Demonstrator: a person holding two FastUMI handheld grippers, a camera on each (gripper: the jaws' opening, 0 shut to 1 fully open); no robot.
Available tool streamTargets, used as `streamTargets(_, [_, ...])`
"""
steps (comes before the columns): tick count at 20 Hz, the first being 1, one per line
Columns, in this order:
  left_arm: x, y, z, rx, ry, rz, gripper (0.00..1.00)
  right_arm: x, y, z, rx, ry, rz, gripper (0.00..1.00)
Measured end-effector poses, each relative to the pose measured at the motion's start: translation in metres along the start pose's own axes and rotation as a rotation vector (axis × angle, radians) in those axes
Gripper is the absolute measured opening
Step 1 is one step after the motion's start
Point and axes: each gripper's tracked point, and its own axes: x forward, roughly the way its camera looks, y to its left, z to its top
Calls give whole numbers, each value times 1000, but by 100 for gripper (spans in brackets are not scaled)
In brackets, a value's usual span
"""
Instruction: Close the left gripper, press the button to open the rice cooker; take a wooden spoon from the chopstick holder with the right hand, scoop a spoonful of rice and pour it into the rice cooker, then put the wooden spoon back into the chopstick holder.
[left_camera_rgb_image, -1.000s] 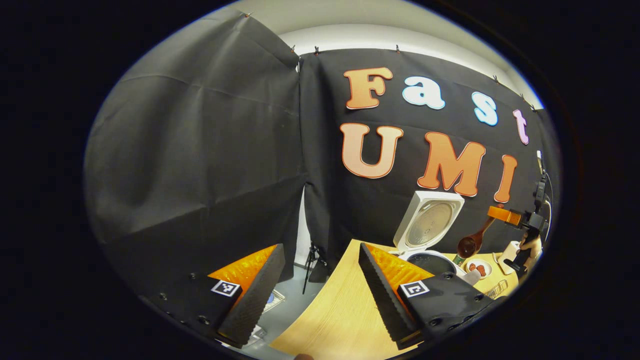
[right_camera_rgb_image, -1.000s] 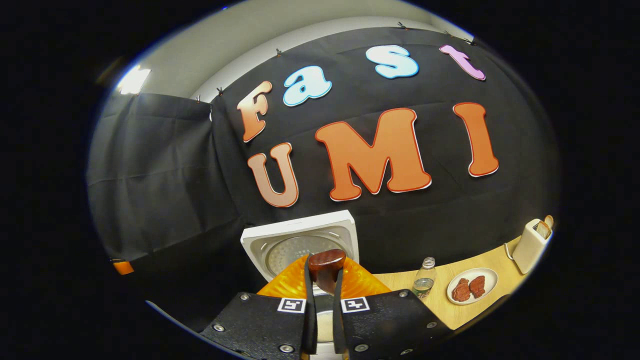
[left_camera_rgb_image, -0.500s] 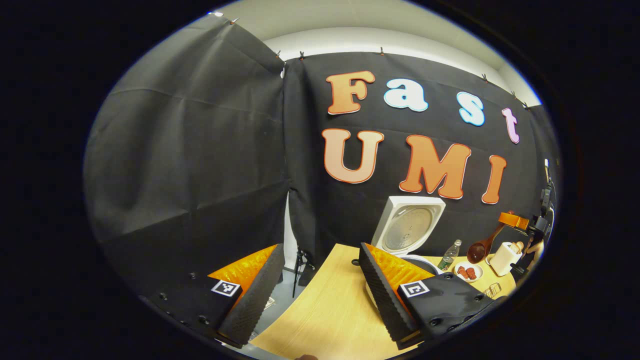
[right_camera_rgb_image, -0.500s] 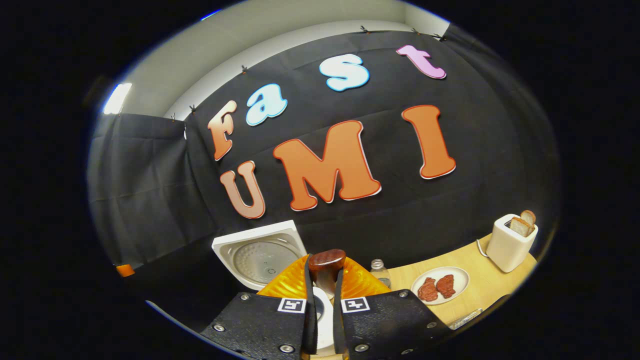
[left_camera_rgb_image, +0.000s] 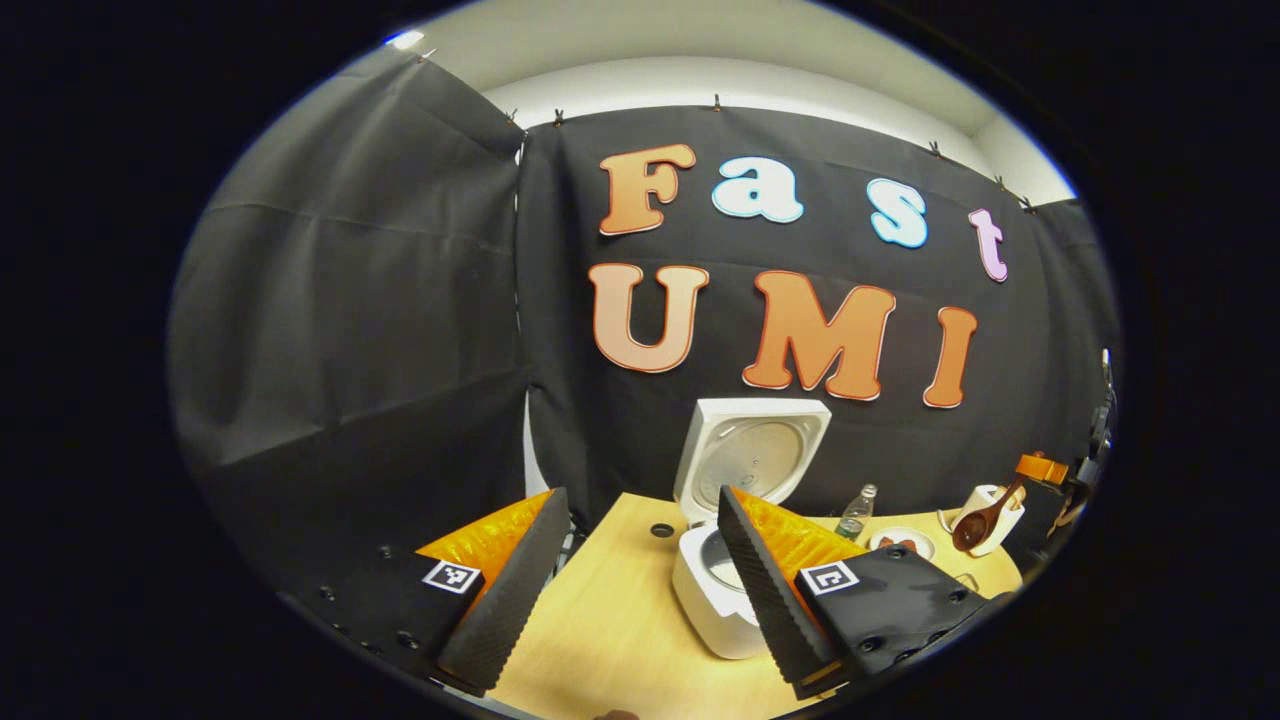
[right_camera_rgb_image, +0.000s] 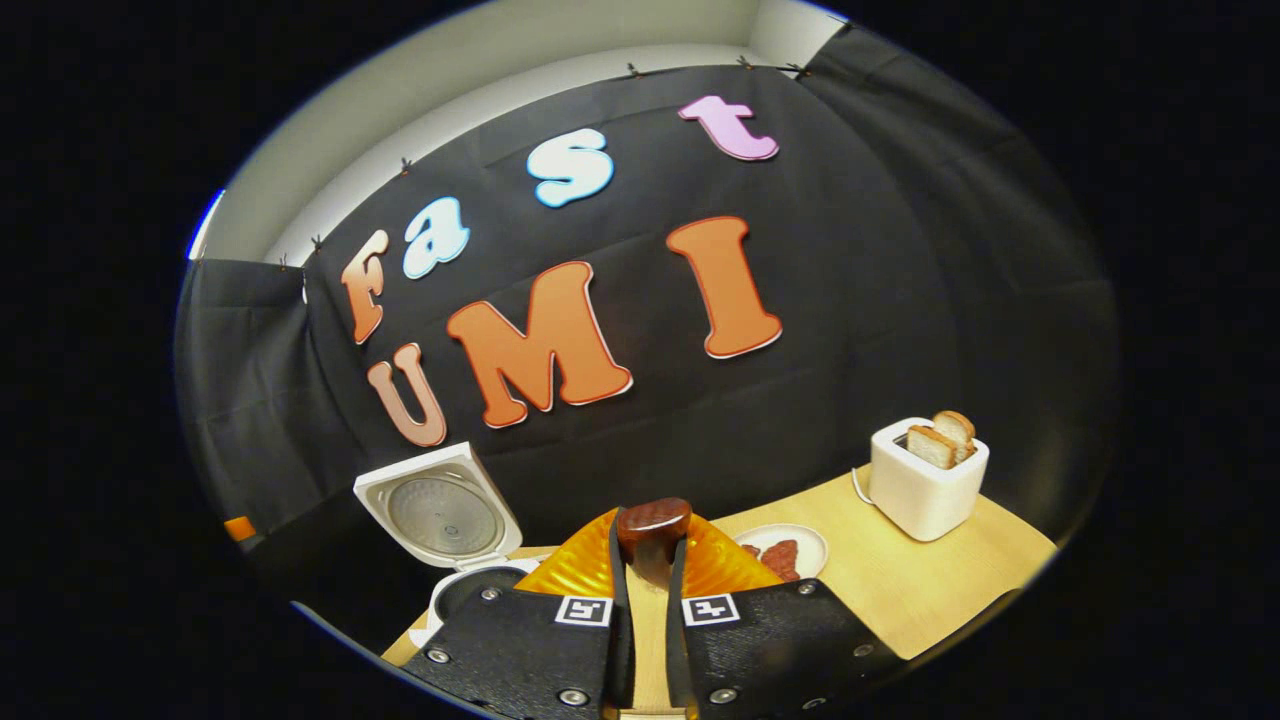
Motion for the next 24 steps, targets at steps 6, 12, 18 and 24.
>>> streamTargets(6, [-3, -28, 5, 6, -4, 9, 100, -19, -66, -27, 49, 54, -69, 12])
streamTargets(12, [-7, -41, 5, 31, -4, 50, 100, -19, -100, -77, 101, 149, -93, 11])
streamTargets(18, [-13, -53, -2, 27, 20, 70, 100, -4, -123, -121, 150, 230, -100, 12])
streamTargets(24, [-19, -54, 7, 56, 6, 92, 100, -2, -142, -139, 234, 255, -117, 12])
